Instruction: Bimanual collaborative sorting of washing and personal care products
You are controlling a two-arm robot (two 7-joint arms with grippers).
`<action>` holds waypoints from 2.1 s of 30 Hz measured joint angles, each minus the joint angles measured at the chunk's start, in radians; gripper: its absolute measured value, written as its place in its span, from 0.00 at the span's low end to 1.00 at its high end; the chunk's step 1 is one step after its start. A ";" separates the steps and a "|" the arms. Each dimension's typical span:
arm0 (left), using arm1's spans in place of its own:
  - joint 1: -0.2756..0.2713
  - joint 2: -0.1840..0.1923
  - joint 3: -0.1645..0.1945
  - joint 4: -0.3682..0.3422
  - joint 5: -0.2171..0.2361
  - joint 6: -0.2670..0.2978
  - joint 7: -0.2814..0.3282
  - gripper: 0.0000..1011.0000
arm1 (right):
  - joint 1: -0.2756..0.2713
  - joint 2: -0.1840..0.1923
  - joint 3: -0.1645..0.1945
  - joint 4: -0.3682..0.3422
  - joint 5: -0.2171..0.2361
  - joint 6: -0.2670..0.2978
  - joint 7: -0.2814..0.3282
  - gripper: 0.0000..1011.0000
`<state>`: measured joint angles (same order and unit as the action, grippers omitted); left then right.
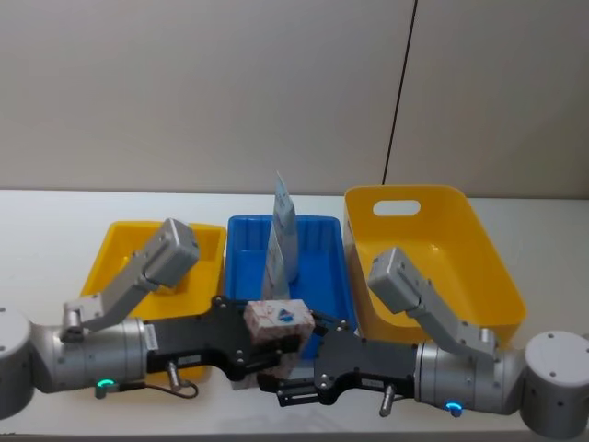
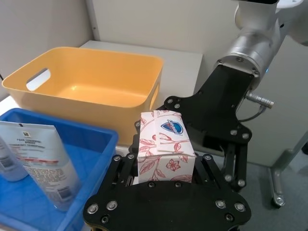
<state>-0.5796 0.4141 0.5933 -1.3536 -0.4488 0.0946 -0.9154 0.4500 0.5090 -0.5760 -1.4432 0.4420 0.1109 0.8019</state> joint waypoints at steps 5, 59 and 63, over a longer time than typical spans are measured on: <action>-0.001 0.001 0.000 0.002 -0.005 -0.002 -0.003 0.41 | -0.004 0.003 0.005 -0.002 0.003 -0.001 -0.014 0.99; -0.023 -0.014 0.010 0.064 -0.140 -0.081 -0.119 0.41 | 0.000 -0.005 -0.030 0.008 0.051 0.004 -0.059 0.96; -0.031 -0.019 0.013 0.078 -0.150 -0.086 -0.134 0.41 | 0.001 -0.006 -0.031 0.009 0.052 0.002 -0.061 0.88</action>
<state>-0.6108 0.3946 0.6067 -1.2756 -0.5986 0.0090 -1.0498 0.4510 0.5030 -0.6071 -1.4337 0.4937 0.1130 0.7408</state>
